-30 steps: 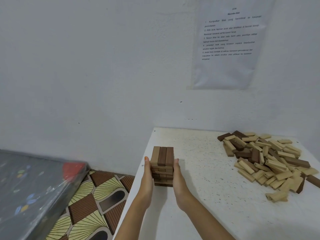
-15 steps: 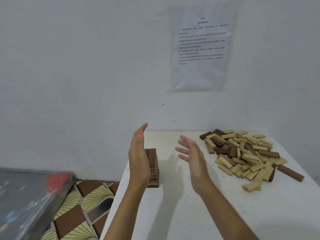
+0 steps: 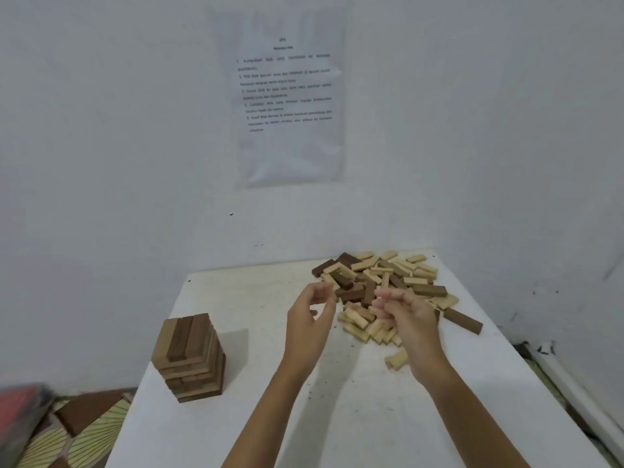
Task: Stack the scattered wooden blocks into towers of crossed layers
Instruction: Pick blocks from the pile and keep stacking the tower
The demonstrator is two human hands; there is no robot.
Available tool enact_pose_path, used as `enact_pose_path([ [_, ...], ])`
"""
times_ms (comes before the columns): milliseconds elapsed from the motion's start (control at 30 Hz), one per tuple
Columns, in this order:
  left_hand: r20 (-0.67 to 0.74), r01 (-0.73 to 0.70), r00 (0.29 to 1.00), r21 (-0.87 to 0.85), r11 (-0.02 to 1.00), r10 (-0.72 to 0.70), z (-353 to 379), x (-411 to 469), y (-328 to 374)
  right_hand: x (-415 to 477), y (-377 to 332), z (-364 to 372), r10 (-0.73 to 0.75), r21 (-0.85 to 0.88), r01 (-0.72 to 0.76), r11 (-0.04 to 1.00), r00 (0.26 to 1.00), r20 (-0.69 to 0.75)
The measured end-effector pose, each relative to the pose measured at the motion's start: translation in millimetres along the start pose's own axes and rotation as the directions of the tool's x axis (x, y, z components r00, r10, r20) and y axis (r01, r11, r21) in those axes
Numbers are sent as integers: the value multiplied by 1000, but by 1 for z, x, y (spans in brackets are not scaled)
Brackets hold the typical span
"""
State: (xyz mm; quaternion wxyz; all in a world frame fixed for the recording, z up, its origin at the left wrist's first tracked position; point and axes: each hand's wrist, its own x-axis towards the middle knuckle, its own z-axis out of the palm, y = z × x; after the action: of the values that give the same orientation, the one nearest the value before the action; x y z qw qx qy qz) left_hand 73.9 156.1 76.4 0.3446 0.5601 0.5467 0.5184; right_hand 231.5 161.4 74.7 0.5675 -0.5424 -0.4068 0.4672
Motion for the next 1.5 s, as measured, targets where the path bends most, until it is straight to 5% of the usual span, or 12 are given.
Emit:
enact_pose_path([
  [333,25,86,996,125,988,-90,45,59,-46,69,29,-28,-18,-427,64,902,994,111],
  [500,54,46,997,270,962,-63,55,99,-57,109,32,-18,-110,-703,287,651,951,288],
  [700,90,100,981,516,850,-171,63,136,-80,134,32,-11,61,-858,395,328,898,436],
  [867,114,40,982,656,754,-151,65,140,-92,143,40,-8,31,-868,440,229,888,458],
  [1067,207,-54,970,695,717,-127,64,148,-94,154,47,-7,-21,-809,446,383,880,475],
  [1167,209,-48,968,690,722,-136,63,151,-93,152,48,-8,-88,-669,420,614,878,471],
  [1300,267,-106,952,743,661,-147,59,153,-95,151,41,-7,-82,-293,193,936,932,353],
  [1500,152,-30,987,503,864,-55,60,150,-101,162,31,-1,181,140,-229,963,939,294],
])
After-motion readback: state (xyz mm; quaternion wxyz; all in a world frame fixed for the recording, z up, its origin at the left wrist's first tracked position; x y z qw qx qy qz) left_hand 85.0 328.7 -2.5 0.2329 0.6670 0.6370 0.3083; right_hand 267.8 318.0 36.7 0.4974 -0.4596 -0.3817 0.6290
